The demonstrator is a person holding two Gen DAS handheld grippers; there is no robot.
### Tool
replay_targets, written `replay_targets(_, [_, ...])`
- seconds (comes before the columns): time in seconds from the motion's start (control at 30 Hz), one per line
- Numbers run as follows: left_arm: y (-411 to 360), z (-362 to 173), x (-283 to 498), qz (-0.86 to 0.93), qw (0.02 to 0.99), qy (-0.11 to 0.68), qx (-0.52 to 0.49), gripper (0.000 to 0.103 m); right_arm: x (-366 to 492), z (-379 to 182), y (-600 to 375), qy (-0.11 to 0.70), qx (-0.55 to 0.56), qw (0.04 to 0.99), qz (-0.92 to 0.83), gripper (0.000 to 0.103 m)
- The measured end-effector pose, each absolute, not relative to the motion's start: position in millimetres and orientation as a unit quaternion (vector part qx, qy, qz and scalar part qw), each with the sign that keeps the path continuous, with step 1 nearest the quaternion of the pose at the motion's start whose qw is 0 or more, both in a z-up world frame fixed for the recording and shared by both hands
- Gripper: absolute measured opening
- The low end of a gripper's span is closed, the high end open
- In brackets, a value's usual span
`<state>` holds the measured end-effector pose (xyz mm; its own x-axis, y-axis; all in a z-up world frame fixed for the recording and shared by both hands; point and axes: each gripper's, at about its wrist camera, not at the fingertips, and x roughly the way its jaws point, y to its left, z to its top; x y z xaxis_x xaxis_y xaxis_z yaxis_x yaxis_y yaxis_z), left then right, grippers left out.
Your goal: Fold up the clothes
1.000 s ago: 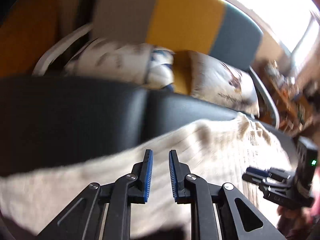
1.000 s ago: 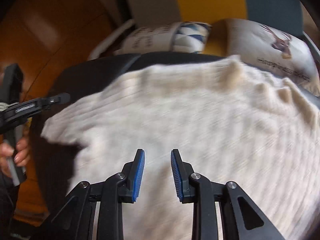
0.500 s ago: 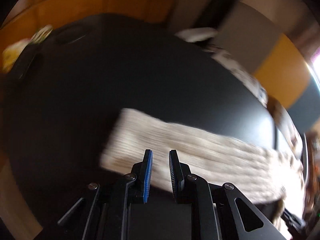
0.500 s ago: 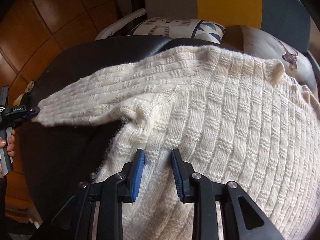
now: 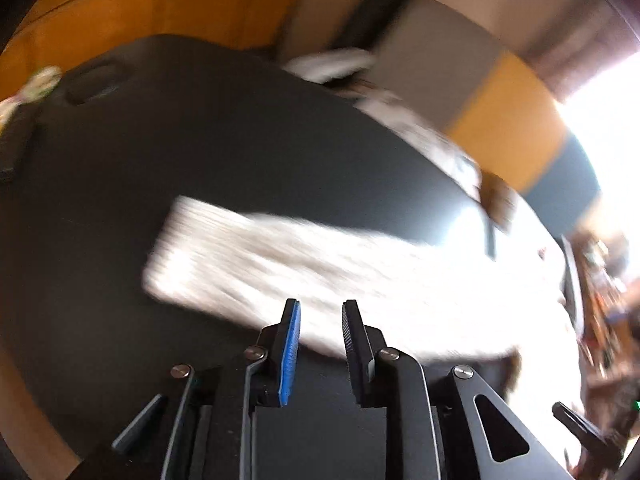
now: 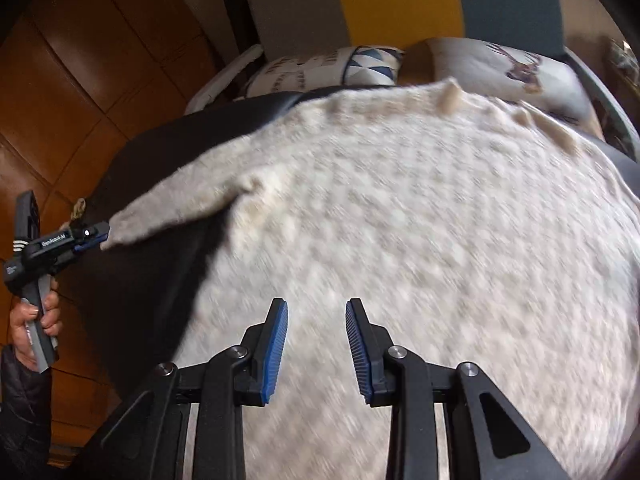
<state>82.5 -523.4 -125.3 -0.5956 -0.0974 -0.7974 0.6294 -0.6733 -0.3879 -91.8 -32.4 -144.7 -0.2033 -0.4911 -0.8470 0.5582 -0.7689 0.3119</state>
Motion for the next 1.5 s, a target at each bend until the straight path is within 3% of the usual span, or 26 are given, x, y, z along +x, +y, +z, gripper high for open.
replay_targets(0.33, [-310.3, -128.6, -12.2, -0.849, -0.013, 0.249, 0.466, 0.023, -58.1, -182.0, 19.4, 0.010, 0.554, 0.283, -0.783, 0.030])
replay_targets(0.47, [-282.4, -159.5, -37.8, -0.820, 0.001, 0.224, 0.526, 0.022, -46.4, -180.7, 18.6, 0.054, 0.539, 0.281, -0.792, 0.027])
replay_targets(0.63, [-281.2, -156.3, -36.7, -0.832, 0.007, 0.180, 0.524, 0.021, -50.1, -175.7, 30.4, 0.006, 0.533, 0.292, -0.794, 0.029])
replay_targets(0.83, [-268.9, -155.5, -35.3, -0.836, 0.024, 0.121, 0.535, 0.021, -45.6, -138.8, 138.6, -0.158, 0.475, 0.271, -0.822, 0.029])
replay_targets(1.07, [-248.4, -129.7, -28.3, -0.854, 0.020, 0.136, 0.502, 0.022, -5.8, -136.5, 371.0, -0.338, 0.426, 0.065, -0.837, 0.035])
replay_targets(1.17, [-225.1, -125.5, -32.2, -0.858, -0.003, 0.142, 0.494, 0.023, 7.4, -174.4, 437.4, -0.516, 0.392, 0.069, -0.759, 0.036])
replay_targets(1.23, [-206.7, -127.6, -39.1, -0.851, -0.030, 0.153, 0.501, 0.023, 12.0, -194.6, 458.9, -0.615, 0.350, 0.078, -0.703, 0.036])
replay_targets(1.37, [-167.1, -136.0, -60.9, -0.840, -0.065, 0.146, 0.518, 0.024, 2.0, -213.0, 465.0, -0.704, 0.282, 0.090, -0.646, 0.036])
replay_targets(1.5, [-124.7, -137.9, -88.3, -0.829, -0.098, 0.138, 0.533, 0.024, -12.4, -236.1, 458.1, -0.768, 0.253, 0.045, -0.586, 0.037])
